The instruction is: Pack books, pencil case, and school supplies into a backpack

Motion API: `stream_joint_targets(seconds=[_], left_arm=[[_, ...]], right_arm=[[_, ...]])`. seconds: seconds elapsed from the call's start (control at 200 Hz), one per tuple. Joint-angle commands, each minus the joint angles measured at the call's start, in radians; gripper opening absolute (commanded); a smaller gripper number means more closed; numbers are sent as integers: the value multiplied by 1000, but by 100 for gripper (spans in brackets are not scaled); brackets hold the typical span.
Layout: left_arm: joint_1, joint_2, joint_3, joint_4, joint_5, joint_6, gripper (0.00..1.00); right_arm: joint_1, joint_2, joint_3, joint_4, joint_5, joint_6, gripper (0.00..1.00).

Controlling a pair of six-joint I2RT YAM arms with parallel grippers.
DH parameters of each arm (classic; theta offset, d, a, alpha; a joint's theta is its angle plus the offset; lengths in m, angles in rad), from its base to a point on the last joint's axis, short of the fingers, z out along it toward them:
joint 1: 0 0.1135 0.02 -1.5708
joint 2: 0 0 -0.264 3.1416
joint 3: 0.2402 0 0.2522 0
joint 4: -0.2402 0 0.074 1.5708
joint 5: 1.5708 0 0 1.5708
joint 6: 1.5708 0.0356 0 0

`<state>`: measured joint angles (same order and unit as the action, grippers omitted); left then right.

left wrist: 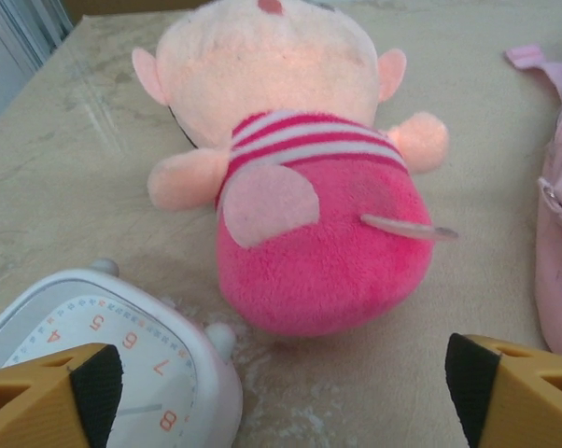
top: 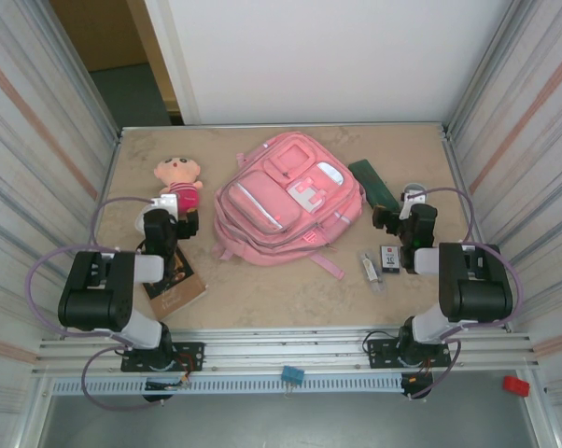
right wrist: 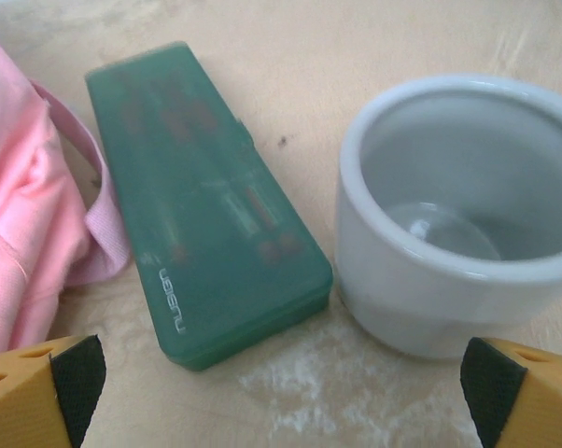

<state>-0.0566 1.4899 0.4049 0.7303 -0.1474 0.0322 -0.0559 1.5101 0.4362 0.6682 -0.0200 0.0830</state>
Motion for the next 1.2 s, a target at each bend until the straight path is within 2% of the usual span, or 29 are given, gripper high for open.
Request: stream_joint_targets(seconds=[0.0,0.045,0.175,0.276,0.376,0.496,0.576,0.621,0.661,0.792,0.927,1.052,1.193], left_arm=[[-41,-126,117,-233,-46,46,89],[-49,-184,164,-330,-31,28,89],[-49,-249,341,-554,137,-72,89],[-68,-126,594,-817,245,-122,85],[-110,55,813,-1014,284,-111,78],[-129,230,938,-1059,351,-134,76],[-130,315,967,-1052,407,-166,71],[-133,350,969,-1044,442,-183,70],[-140,369,958,-1029,472,-197,69],[-185,374,871,-973,511,-216,67],[-243,324,745,-932,489,-255,65],[-308,213,610,-907,459,-291,64],[-441,72,483,-894,391,-351,65]], right_arm=[[-7,-162,164,-310,19,33,99],[-7,-224,239,-431,4,37,99],[17,-292,570,-901,-45,84,99],[73,-273,804,-1209,-54,130,99],[156,-287,845,-1326,-75,245,99],[261,-325,688,-1254,-188,469,100],[321,-323,525,-1096,-258,666,94],[353,-305,434,-977,-301,737,88],[384,-279,388,-905,-299,780,87],[478,-178,370,-877,-181,785,88],[497,-56,369,-750,-207,746,87],[508,30,394,-669,-181,703,86],[506,94,421,-603,-198,694,85]])
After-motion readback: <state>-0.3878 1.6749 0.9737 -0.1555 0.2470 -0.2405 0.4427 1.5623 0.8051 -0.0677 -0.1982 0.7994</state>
